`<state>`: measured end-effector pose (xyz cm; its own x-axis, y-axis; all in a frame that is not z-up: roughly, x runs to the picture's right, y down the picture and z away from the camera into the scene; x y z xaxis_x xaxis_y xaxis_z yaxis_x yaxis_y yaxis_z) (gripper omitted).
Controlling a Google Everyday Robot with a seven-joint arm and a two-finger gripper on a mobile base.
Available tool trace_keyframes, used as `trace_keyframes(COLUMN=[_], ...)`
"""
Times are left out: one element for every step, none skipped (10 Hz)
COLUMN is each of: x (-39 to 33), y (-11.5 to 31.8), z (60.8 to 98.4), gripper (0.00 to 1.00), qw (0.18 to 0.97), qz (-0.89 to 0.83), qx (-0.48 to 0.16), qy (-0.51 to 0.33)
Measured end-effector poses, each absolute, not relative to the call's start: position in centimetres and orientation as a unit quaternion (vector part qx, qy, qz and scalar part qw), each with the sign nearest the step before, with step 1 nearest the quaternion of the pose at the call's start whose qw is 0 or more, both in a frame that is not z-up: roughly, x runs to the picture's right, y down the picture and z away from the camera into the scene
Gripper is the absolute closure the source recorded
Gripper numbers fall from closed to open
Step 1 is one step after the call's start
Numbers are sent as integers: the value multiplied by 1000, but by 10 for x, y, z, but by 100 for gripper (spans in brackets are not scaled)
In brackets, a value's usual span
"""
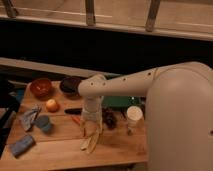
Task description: Place banana in tray
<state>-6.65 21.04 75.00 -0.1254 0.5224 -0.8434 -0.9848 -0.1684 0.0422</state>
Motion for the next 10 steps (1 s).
trace_keyframes(x=[-69, -70, -69, -69, -68, -64, -59, -59, -61, -60], y=[219, 230, 241, 247, 249, 250, 248, 243, 241, 237], z=[759, 767, 776, 780, 781, 780, 777, 774, 772, 770], gripper=[35, 35, 35, 40, 49, 58, 69, 79, 89, 97], qw=[554, 549, 541, 536, 530, 523, 522, 525, 527, 528], qz=[669, 658, 646, 638, 637, 636, 640, 642, 644, 648], qx=[-366, -379, -392, -401, -406, -411, -409, -406, -403, -401], qy=[334, 349, 368, 381, 386, 390, 389, 384, 380, 375])
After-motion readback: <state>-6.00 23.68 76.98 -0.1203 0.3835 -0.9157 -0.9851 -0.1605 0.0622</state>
